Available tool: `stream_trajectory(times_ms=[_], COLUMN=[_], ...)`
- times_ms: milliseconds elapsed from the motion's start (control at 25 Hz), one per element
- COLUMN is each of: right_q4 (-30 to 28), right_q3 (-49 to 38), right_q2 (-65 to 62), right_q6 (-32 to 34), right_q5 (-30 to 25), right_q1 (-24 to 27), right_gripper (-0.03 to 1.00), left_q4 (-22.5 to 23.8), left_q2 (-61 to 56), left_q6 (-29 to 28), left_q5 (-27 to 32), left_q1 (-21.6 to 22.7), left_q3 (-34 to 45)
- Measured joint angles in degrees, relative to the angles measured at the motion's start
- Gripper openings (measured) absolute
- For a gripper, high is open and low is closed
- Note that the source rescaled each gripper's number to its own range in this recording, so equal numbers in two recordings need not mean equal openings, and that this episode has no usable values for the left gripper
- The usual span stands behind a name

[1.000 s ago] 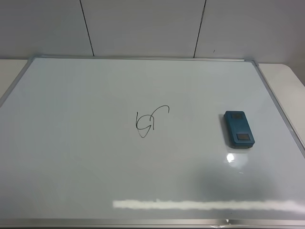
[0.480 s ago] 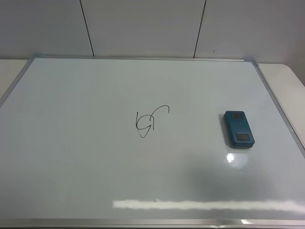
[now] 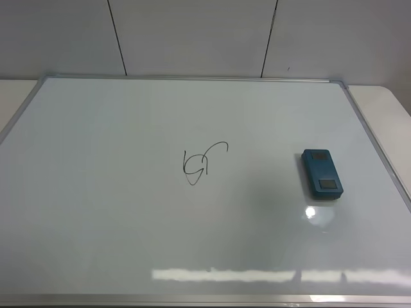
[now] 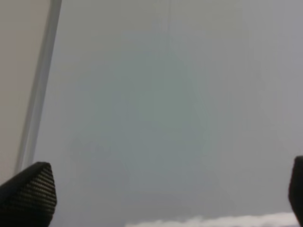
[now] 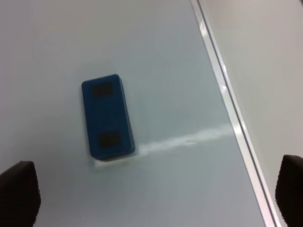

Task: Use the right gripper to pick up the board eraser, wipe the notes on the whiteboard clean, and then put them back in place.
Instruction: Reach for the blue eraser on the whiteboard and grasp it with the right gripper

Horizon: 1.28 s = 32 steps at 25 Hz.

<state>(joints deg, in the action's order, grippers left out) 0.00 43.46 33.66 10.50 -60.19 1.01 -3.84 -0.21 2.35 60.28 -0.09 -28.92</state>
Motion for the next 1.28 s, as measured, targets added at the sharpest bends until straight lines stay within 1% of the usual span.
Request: stream_trajectory(times_ms=[240, 400, 760, 840, 1040, 1160, 1280], right_q4=[3.3, 3.7, 3.0, 1.9, 1.2, 1.3, 2.6], right_q3=[0.0, 0.0, 3.6, 4.5, 6.2, 6.5, 6.5], right_q2=[13.3, 21.6, 35.4, 36.9, 40.8, 43.9, 47.1], right_q6=[0.0, 0.0, 0.0, -0.1, -0.1, -0.1, 0.0], right_q5=[3.8, 6.3, 6.5, 7.2, 9.2, 11.2, 13.6], right_q1=[0.0, 0.0, 0.0, -0.9, -4.3, -6.4, -8.0], right_gripper=[1.0, 1.0, 1.0, 1.0, 1.0, 1.0, 1.0], left_q4=[0.0, 0.0, 0.0, 0.0, 0.0, 0.0, 0.0], left_q2=[0.0, 0.0, 0.0, 0.0, 0.0, 0.0, 0.0], left_q6=[0.0, 0.0, 0.0, 0.0, 0.0, 0.0, 0.0], left_q5=[0.0, 0.0, 0.0, 0.0, 0.0, 0.0, 0.0], left_q1=[0.0, 0.0, 0.0, 0.0, 0.0, 0.0, 0.0], left_q3=[0.0, 0.0, 0.0, 0.0, 0.0, 0.0, 0.0])
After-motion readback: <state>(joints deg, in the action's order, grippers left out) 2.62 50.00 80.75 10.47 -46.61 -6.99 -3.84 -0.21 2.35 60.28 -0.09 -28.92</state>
